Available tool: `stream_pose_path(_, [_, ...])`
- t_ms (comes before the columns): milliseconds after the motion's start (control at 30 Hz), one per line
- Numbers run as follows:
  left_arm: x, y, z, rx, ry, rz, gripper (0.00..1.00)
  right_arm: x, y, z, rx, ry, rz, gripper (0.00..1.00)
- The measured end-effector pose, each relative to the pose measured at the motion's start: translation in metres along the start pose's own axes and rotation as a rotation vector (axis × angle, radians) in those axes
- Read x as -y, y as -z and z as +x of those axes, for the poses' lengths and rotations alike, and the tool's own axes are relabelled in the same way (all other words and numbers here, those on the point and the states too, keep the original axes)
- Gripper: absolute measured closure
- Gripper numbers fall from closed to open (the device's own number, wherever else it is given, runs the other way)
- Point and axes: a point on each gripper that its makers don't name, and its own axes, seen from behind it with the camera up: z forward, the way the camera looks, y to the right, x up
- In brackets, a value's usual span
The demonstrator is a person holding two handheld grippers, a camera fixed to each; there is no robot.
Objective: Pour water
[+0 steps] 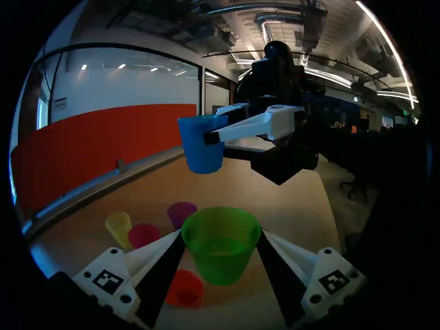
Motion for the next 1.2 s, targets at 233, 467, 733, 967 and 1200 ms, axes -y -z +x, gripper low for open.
stream_pose_path(233, [-0.009,-0.009,-0.019,0.068,-0.006,-0.028,0.13,0.001,-0.003,-0.022,0.037,-0.002,0.016,0.11])
stream_pose_path(467, [-0.019,-0.017,-0.031,0.111,-0.010,-0.058,0.13,-0.001,-0.006,-0.040,0.064,-0.006,0.020,0.11])
stream_pose_path(733, [-0.026,-0.024,-0.046,0.153,-0.001,-0.079,0.13,-0.005,-0.007,-0.056,0.091,-0.005,0.027,0.11])
stream_pose_path(967, [-0.033,-0.030,-0.057,0.177,0.003,-0.101,0.13,-0.007,-0.010,-0.068,0.110,-0.009,0.031,0.11])
stream_pose_path(1200, [-0.040,-0.037,-0.068,0.199,0.012,-0.122,0.13,-0.009,-0.013,-0.079,0.130,-0.008,0.037,0.11])
